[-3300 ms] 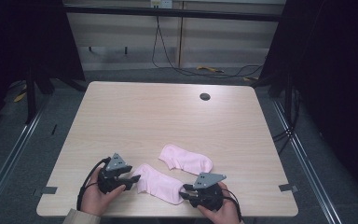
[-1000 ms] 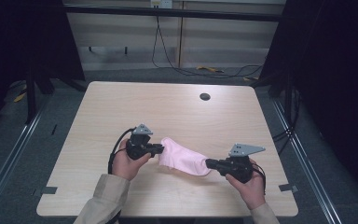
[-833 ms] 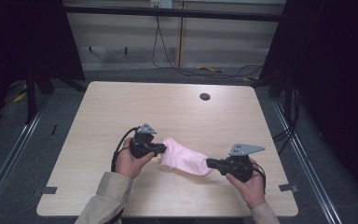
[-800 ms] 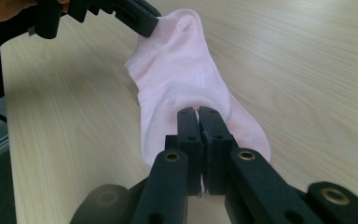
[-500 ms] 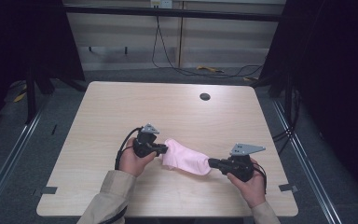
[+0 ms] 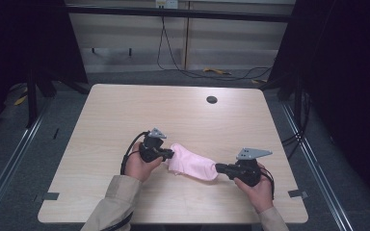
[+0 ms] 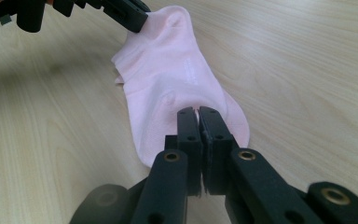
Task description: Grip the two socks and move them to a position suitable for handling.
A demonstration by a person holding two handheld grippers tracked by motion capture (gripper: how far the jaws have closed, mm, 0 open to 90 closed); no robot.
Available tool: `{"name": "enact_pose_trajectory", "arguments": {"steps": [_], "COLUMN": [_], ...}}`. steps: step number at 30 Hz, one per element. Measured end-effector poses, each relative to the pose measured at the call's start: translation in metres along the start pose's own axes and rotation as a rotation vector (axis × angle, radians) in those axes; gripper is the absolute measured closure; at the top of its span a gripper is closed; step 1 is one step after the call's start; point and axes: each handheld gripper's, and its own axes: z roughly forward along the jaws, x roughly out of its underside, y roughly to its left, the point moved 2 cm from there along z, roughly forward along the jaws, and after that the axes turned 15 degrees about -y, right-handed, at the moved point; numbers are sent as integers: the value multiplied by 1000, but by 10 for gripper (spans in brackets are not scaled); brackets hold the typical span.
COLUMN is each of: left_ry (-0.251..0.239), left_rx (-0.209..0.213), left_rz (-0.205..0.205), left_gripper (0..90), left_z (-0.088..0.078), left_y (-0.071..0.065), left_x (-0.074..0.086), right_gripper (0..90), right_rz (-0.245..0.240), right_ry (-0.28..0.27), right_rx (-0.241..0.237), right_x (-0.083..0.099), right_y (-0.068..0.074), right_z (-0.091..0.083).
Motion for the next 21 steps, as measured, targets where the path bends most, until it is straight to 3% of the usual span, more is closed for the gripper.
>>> {"name": "enact_pose_trajectory", "arguments": {"steps": [14,21], "left_ry": [12,24], "left_rx": [-17,-27], "left_rz": [3,16], "left_gripper": [817,816], "left_z": [4,6], "left_y": [1,3], "left_x": [8,11], "right_gripper": [871,865], "right_rz": [-22,-71], "right_ry": [34,64], "right_rx": [29,50], "right_x": [6,9], "right_y": [-3,-2], "right_z": [6,9]}}
